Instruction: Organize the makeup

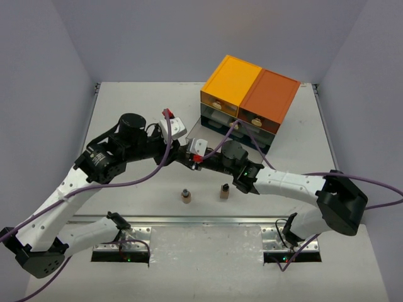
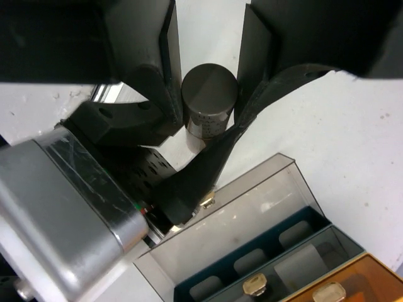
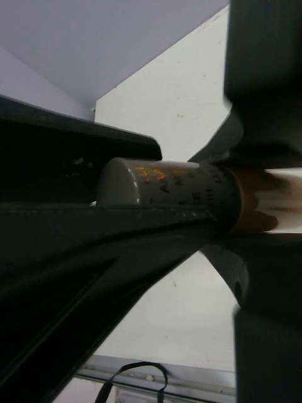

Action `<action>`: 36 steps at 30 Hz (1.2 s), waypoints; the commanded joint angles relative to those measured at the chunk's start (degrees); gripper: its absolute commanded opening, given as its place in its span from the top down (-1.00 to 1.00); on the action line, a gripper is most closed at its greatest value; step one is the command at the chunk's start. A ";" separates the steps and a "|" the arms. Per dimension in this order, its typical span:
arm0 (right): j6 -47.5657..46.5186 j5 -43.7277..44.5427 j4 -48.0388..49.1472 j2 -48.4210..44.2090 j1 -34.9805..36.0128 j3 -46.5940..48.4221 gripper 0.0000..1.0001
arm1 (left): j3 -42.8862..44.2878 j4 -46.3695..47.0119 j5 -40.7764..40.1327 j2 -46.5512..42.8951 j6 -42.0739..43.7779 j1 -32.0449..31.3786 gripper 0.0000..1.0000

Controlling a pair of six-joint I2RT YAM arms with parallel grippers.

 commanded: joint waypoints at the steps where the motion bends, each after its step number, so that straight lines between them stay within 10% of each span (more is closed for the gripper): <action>1: 1.96 4.31 0.61 -1.15 -0.21 1.86 0.94 | -0.21 2.04 -0.83 -2.41 -0.20 0.48 0.85; 3: 1.50 6.63 -1.47 -2.08 -0.26 1.68 0.99 | -0.96 2.68 -2.39 -2.94 0.03 0.42 0.34; 6: 0.59 10.60 -7.05 -2.35 -0.30 2.50 1.00 | -2.20 3.61 -5.02 -3.05 0.21 0.43 -0.94; 7: 0.48 12.05 -8.94 -2.29 -0.36 2.71 1.00 | -2.70 4.04 -6.15 -3.05 0.08 0.49 -1.00; 26: -2.68 40.65 -40.01 12.64 -13.37 18.76 1.00 | -13.82 14.09 -28.45 -1.76 -2.01 9.27 -1.00; 36: -8.92 42.72 -48.44 26.50 -13.81 30.71 0.66 | -23.39 19.18 -31.43 -2.94 2.74 11.17 -1.00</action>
